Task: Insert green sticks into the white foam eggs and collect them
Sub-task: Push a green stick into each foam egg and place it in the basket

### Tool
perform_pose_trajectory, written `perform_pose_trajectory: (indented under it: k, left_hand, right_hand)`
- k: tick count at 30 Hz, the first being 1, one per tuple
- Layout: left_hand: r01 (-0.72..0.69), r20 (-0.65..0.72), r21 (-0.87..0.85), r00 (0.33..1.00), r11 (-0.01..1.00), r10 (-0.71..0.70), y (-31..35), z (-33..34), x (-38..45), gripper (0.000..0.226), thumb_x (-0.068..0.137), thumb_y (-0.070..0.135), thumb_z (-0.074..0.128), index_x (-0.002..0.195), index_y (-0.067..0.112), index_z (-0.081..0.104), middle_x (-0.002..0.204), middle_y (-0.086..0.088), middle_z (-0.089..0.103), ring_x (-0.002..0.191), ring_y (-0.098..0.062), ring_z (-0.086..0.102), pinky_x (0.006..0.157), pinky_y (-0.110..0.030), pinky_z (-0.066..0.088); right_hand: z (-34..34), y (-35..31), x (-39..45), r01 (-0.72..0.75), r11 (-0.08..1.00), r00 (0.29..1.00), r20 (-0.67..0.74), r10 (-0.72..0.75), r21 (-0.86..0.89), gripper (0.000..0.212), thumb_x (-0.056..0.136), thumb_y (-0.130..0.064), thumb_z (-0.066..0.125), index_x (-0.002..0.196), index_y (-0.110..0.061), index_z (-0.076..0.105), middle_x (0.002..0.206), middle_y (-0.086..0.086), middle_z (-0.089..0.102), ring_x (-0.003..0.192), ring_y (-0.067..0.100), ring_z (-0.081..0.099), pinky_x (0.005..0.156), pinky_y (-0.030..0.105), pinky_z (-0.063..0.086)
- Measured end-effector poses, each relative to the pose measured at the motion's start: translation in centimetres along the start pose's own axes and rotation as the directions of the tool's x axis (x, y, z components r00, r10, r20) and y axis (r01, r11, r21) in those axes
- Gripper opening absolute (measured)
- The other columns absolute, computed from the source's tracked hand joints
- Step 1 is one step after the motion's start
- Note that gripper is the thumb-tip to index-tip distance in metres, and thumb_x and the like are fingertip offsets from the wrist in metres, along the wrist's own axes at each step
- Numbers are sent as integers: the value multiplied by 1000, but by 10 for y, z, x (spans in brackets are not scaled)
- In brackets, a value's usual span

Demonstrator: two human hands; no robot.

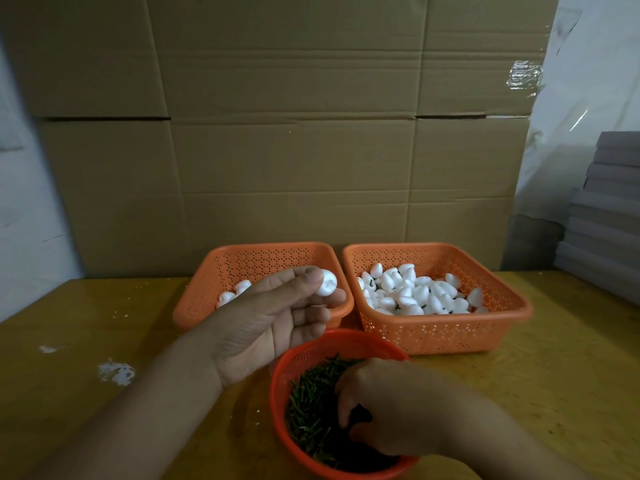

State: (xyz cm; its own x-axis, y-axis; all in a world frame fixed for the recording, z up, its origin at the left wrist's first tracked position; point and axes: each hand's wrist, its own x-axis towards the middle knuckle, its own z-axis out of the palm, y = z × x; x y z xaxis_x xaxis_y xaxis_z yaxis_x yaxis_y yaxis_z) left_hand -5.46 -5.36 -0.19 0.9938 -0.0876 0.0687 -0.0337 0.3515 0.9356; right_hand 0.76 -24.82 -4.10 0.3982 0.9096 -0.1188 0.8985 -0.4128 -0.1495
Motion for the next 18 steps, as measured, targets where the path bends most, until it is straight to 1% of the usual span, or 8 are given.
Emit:
perform_pose_trajectory:
  k: [2,5,7,10,14,16,18]
  left_hand:
    - [-2,2,6,1000,1000,2,1,0,0,33,81,32,75,106,12,67,103,-11,73,74,-11,68,65,-24,58]
    - [2,-4,-1,1000,1000,-2,2,0,-1,38,83,31,73,113,10,63,105,-12,73,74,-11,68,64,-24,57]
    - [3,-9,-4,1000,1000,-3,3,0,-1,40,85,31,72,116,8,63,108,-13,73,74,-11,67,65,-24,57]
    - [-2,-11,6,1000,1000,2,4,0,-2,33,84,31,72,110,11,65,112,-13,72,75,-11,66,65,-24,57]
    - [-19,-30,43,999,999,20,3,0,-2,31,83,29,73,109,14,67,114,-11,71,80,-11,65,65,-24,55]
    - [-36,-59,70,997,997,41,3,2,-3,29,75,31,79,101,20,74,106,-8,72,78,-10,65,64,-23,54]
    - [-47,-78,105,995,993,55,3,3,-3,27,68,32,83,93,24,77,93,-4,70,74,-8,62,62,-22,53]
  right_hand:
    - [1,-2,1,13,1000,999,-36,-13,16,18,90,-24,59,103,-30,69,117,-15,62,106,9,58,90,35,53]
    - [-2,-4,1,22,994,995,-102,-11,108,11,91,-25,62,99,-28,70,115,-16,61,105,4,56,91,31,52]
    - [-6,-2,1,17,988,986,-166,9,153,10,91,-27,64,98,-28,71,106,-17,65,97,1,59,86,25,52]
    - [-13,2,-3,-12,979,974,-218,57,205,12,91,-28,66,101,-30,73,96,-16,72,88,-2,63,79,18,52]
    - [-28,12,-14,-24,957,962,-255,101,289,12,93,-23,68,100,-28,77,91,-18,74,83,-6,66,75,14,53]
    - [-38,17,-21,-23,937,938,-318,141,347,13,92,-20,69,96,-29,78,84,-20,73,78,-5,66,71,14,52]
    - [-48,20,-27,1,910,887,-421,190,414,21,92,-15,68,92,-34,77,82,-24,71,75,-5,65,73,14,50]
